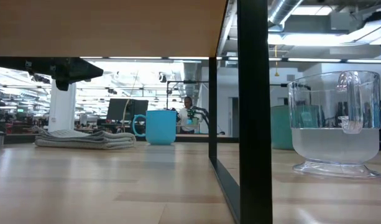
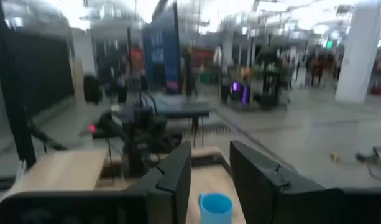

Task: Stack small to large cups/mugs on shelf
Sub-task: Put the green mug on the shelf

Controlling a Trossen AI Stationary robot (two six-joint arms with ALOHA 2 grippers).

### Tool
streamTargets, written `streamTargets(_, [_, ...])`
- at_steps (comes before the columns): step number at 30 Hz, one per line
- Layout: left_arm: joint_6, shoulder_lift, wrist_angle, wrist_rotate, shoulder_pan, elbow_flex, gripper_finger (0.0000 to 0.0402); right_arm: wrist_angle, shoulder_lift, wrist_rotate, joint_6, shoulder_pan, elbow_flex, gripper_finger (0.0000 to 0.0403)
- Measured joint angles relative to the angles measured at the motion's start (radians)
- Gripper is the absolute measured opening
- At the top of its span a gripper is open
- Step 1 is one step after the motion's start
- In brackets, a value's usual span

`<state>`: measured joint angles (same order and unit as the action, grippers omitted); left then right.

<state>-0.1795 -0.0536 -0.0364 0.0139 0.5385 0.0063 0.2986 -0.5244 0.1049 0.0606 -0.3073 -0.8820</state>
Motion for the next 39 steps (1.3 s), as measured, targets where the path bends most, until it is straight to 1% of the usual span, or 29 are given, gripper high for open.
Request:
streamTargets(4, [0.000,0.000,0.000,0.000,0.000,0.000,0.0043,0.113,-0.123,0.001,0.046,0.000,-0.145,0.0132])
streamTargets(6, [0.000,0.000,0.000,0.000,0.000,0.000,0.0043,0.150,-0.162,0.002,0.052,0.000,-0.198,0.0132])
streamTargets(12, [0.000,0.000,0.000,0.000,0.000,0.000,0.0043,0.130,-0.219,0.011,0.044,0.029,-0.294,0.0132])
streamTargets(19, [0.000,0.000,0.000,0.000,0.000,0.000,0.0043,0.004,-0.229,0.011,0.035,0.094,-0.308,0.0132])
streamTargets(22, [0.000,0.000,0.000,0.000,0.000,0.000,0.0043,0.003,-0.228,0.011,0.012,0.118,-0.308,0.0132])
streamTargets(30, [0.000,0.000,0.000,0.000,0.000,0.000,0.0043,0.012,-0.228,0.011,-0.114,0.172,-0.308,0.0132])
streamTargets(39, [0.000,0.000,0.000,0.000,0.000,0.000,0.0043,0.018,-0.259,0.011,-0.114,0.221,-0.308,0.0132])
